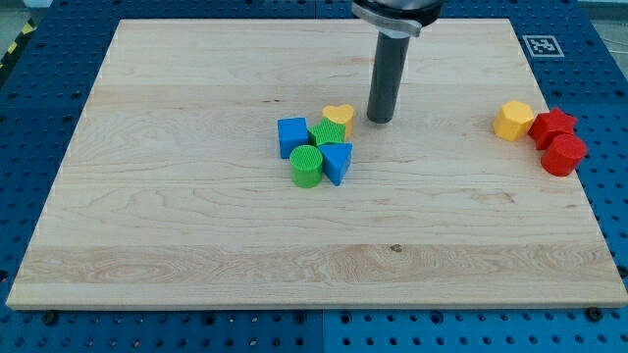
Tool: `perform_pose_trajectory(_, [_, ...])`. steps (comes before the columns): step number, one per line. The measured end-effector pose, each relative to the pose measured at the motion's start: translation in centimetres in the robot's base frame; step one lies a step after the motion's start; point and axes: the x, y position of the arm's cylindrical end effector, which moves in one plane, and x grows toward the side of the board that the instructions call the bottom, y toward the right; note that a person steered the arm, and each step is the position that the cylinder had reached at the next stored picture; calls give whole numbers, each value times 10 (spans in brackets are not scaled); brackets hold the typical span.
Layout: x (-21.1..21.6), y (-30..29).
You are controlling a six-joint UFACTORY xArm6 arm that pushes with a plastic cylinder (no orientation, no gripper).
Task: Push the green star into the blue cube
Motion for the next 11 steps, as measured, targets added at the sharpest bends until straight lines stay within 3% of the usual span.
perform_pose_trajectory(6, [96, -105])
perform_pose_trajectory(8, [89, -106])
perform_pose_trajectory(10, [35, -76])
perform_pose_trajectory(11, [32, -61])
